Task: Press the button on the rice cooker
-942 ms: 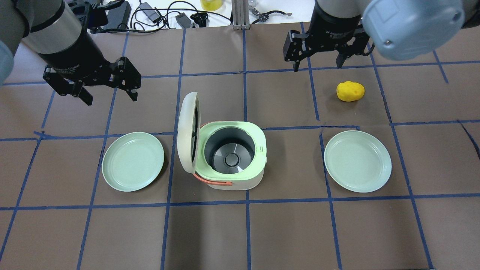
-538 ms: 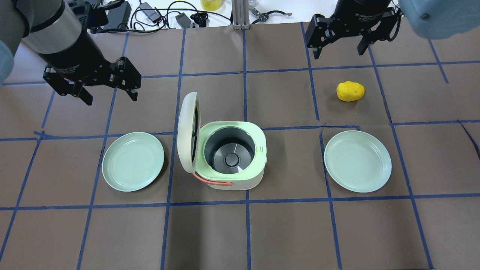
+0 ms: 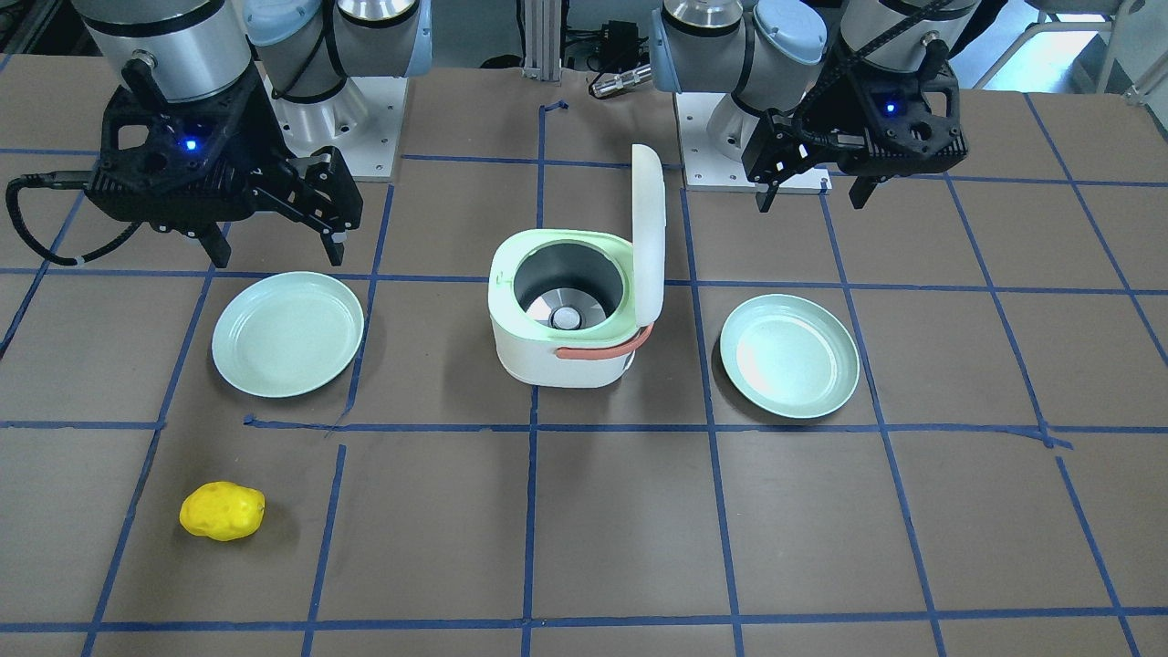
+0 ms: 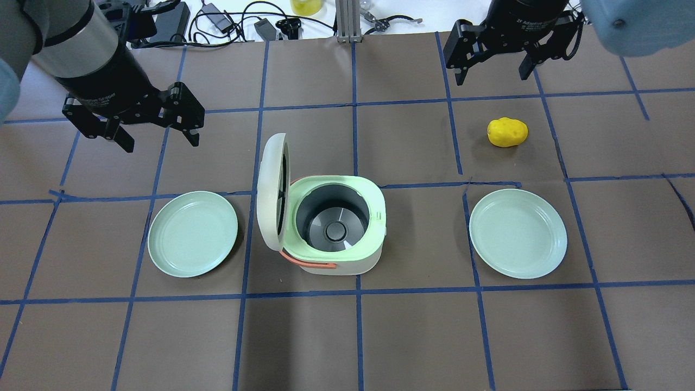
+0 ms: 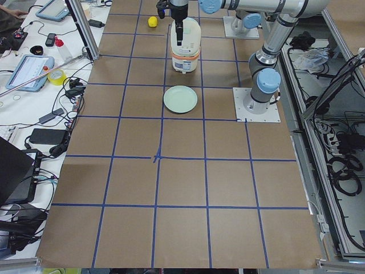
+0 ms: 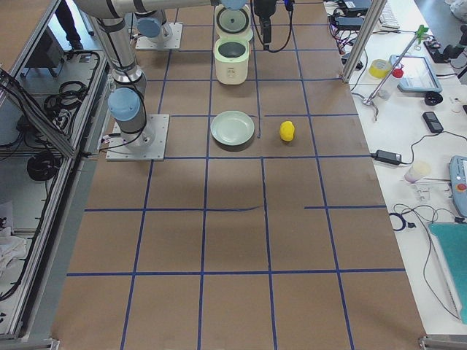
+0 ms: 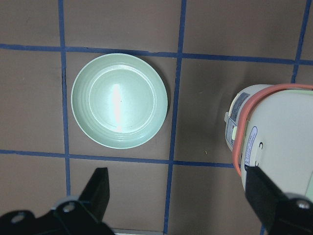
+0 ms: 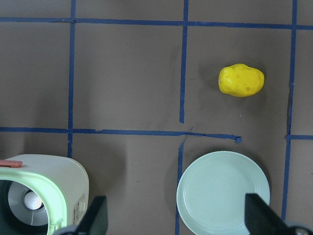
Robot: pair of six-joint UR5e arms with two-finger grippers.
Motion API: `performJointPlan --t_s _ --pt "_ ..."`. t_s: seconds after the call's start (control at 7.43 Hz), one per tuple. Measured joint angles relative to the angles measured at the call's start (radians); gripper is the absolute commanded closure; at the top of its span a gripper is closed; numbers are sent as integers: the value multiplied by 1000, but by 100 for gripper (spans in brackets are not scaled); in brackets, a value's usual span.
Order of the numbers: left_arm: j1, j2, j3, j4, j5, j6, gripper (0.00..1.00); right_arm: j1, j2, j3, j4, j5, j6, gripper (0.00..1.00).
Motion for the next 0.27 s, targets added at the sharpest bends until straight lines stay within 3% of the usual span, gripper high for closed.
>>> performJointPlan --t_s 0.27 --pt "0 0 0 0 0 0 0 0 0 1 3 0 1 0"
